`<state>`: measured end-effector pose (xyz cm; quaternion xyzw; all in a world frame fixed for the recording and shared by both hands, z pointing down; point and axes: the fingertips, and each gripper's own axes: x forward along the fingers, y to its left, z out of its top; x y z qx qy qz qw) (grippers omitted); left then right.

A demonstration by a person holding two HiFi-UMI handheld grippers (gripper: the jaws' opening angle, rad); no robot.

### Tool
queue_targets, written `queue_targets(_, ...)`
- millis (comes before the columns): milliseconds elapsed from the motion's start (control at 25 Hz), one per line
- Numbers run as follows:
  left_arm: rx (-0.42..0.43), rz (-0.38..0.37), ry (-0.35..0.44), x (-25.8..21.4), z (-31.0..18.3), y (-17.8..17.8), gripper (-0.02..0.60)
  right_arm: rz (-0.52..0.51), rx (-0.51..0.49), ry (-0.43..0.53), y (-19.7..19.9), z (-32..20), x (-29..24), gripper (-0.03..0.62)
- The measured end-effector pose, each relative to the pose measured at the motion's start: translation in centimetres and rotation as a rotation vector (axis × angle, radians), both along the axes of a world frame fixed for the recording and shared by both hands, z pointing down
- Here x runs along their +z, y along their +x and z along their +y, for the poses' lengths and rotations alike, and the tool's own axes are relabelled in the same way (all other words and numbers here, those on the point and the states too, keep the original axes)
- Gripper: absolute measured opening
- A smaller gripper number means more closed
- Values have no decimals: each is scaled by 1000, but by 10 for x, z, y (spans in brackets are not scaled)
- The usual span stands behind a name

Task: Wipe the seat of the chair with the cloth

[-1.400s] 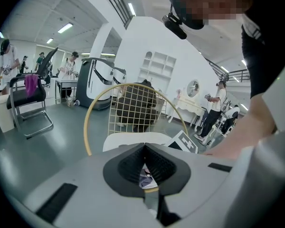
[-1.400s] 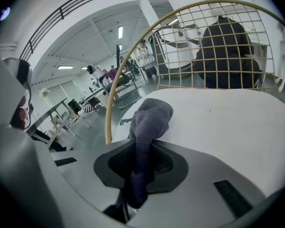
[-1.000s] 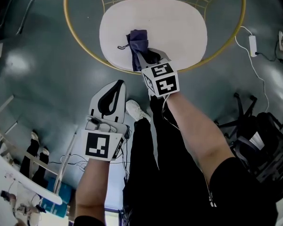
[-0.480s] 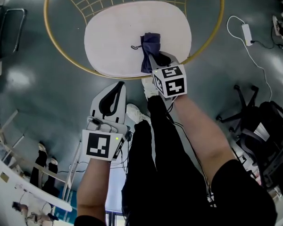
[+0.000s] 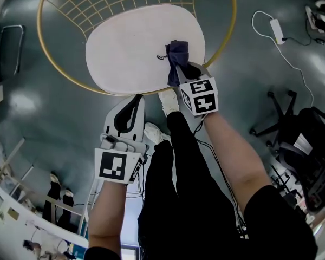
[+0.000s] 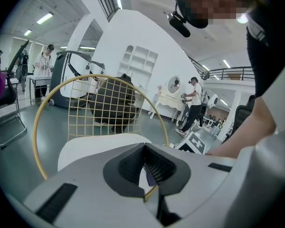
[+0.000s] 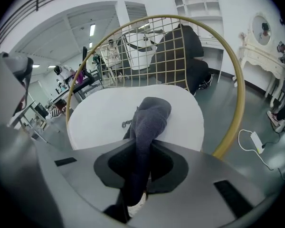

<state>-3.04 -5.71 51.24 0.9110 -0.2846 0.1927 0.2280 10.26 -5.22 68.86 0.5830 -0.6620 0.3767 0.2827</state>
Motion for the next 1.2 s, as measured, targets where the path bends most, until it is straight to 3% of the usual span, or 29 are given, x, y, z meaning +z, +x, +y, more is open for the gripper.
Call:
queue_targets(600,57,12,7,-11,11,26,12,79,77,-18,50,23,-15,63)
queue_targets(1200,54,21,22,-20,20,16,12,155,139,-26,70,30,-27,61)
